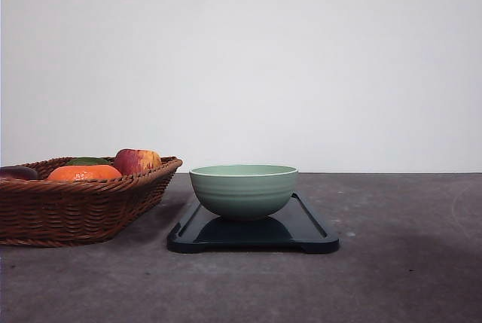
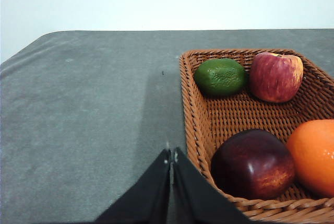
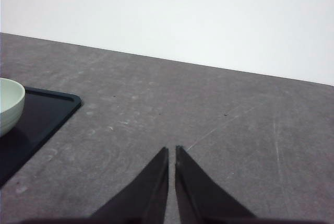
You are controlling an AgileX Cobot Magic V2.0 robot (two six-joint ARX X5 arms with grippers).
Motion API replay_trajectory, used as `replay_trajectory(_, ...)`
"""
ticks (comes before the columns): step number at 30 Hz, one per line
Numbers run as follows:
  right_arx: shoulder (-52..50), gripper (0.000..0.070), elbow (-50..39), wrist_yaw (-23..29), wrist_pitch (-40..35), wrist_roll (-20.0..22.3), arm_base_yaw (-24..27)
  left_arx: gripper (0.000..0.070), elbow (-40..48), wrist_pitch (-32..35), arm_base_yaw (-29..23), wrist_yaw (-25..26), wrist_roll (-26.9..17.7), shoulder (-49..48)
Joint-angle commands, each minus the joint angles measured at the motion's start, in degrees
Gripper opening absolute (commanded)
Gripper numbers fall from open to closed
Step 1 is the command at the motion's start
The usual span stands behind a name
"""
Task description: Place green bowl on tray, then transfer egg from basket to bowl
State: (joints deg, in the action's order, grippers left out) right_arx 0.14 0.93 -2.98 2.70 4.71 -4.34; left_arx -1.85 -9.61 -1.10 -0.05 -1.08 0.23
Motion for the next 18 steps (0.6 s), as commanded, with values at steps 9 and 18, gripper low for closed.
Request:
replay_trajectory(9, 0.07, 0.0015, -0.24, 0.04, -0.57, 0.25, 0.02, 0.0, 1.07, 0.61, -0.11, 0.02, -0.81, -0.04)
replay_trajectory(18, 0.07, 0.0015, -0.24, 0.04, -0.57, 0.26, 0.02, 0.0, 1.05, 0.61, -0.11, 0.02, -0.81, -0.04)
